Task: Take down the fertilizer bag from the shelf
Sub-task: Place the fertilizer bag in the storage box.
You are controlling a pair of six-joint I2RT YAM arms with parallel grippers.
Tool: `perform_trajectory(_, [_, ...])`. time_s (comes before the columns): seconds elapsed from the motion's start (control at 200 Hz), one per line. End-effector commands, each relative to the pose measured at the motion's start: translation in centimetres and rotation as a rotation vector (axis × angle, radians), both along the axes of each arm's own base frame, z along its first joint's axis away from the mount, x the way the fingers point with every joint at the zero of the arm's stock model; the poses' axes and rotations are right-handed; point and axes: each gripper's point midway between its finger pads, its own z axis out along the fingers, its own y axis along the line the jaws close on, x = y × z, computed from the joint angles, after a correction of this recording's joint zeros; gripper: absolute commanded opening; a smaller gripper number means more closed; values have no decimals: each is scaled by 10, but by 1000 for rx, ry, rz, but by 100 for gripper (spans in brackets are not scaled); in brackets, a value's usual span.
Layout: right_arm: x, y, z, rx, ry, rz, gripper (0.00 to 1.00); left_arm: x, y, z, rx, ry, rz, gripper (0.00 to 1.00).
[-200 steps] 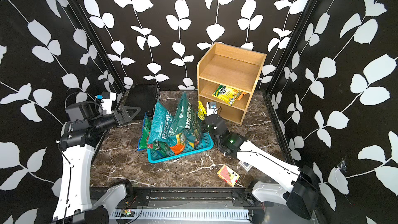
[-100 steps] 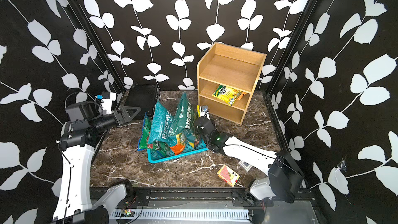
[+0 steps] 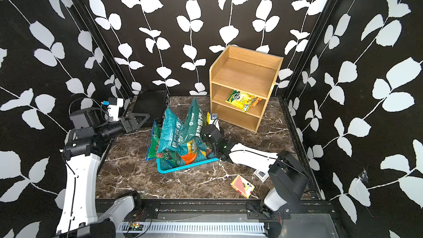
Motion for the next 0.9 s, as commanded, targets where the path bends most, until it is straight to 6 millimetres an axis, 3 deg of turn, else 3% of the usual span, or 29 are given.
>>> perform_trajectory(0.0, [-4, 5, -18, 1, 40, 4, 0, -2, -1, 4, 1, -23, -10, 99])
perform_trajectory(0.31, [-10, -40, -16, 8, 29, -71, 0, -2, -1, 4, 1, -24, -11, 99])
perform_trajectory(0.44, [-8, -53, -29, 30, 88, -59, 0, -2, -1, 4, 1, -23, -10, 99])
perform_trajectory(0.69, [0, -30, -64, 6, 209, 26, 0, -2, -1, 4, 2, -22, -9, 99])
perform_trajectory(0.735, [1, -26, -63, 23, 213, 39, 0, -2, -1, 4, 2, -23, -10, 99])
perform_trajectory(0.755, [1, -25, -74, 12, 233, 41, 0, -2, -1, 4, 2, -23, -10, 99])
perform_trajectory(0.895, [-5, -12, -70, 68, 206, 103, 0, -2, -1, 4, 2, -23, -10, 98])
